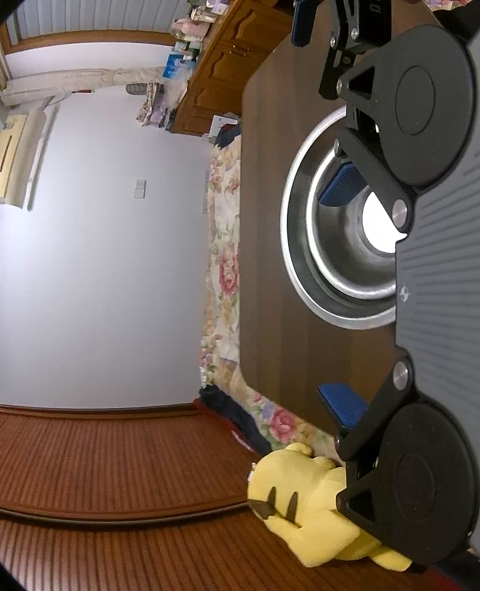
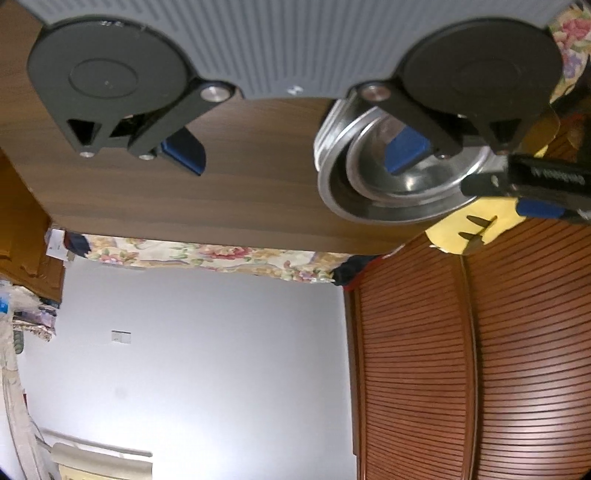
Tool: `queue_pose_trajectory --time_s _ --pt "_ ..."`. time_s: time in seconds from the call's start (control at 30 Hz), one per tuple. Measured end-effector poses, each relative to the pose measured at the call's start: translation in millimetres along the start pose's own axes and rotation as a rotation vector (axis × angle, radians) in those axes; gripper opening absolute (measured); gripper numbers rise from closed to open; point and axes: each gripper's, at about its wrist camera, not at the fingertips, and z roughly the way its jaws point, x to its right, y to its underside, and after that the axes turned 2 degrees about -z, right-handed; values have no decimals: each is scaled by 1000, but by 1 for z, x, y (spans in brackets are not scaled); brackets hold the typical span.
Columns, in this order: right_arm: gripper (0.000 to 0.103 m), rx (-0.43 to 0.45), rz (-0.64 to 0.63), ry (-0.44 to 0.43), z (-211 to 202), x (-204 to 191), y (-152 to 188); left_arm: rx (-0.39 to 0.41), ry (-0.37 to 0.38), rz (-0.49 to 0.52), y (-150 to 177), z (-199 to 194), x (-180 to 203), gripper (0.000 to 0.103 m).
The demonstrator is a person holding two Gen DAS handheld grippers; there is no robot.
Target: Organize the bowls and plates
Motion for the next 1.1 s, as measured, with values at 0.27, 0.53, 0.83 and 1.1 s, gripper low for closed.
queue_pose_trajectory --time_s 0.27,0.53,0.83,1.1 --pt "103 9 48 62 -30 11 -11 25 41 -12 -4 -14 15 103" --pt "103 10 64 101 -48 15 -11 18 38 27 2 -29 37 103" --pt "103 -2 76 109 -58 17 -6 9 50 42 18 -39 49 103" --pt "103 12 88 123 -69 20 -2 18 45 50 20 -43 51 103"
